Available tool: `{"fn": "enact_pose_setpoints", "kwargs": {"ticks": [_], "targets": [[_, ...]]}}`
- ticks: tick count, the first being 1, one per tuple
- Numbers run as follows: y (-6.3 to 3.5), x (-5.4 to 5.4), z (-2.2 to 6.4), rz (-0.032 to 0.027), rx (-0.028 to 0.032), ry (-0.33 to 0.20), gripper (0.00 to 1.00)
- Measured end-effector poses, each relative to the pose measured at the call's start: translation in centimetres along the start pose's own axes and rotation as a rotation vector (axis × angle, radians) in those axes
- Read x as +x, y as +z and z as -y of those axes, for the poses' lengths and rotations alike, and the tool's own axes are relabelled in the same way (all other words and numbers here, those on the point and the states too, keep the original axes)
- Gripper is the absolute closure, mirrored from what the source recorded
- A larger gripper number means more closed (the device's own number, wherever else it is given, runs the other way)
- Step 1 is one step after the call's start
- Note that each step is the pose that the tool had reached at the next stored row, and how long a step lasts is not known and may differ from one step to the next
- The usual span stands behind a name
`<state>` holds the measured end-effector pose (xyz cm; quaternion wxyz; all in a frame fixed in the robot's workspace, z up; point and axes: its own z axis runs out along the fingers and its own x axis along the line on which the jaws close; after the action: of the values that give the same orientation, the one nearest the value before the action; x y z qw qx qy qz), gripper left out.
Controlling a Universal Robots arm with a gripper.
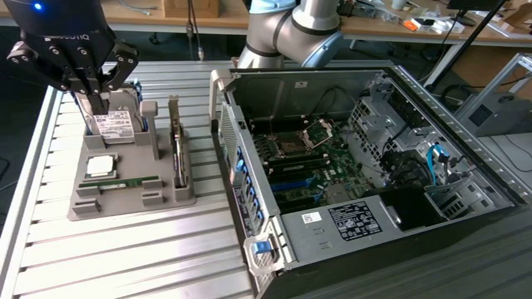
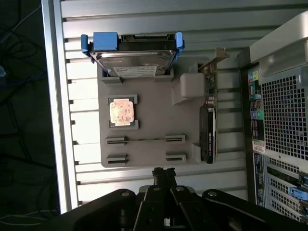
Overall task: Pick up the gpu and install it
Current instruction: 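Reach for the gpu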
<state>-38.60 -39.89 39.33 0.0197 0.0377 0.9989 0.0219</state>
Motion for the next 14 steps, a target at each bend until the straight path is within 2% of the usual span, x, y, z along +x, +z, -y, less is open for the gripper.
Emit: {"fn": "enact_pose_setpoints", "kwargs": {"ticks": [8,14], "targets": [[-0.05,1.2,0.09,0.0011,0.0,0.0,0.89],[-0.05,1.3,0.1,0.0012,0.0,0.0,0.89]]}}
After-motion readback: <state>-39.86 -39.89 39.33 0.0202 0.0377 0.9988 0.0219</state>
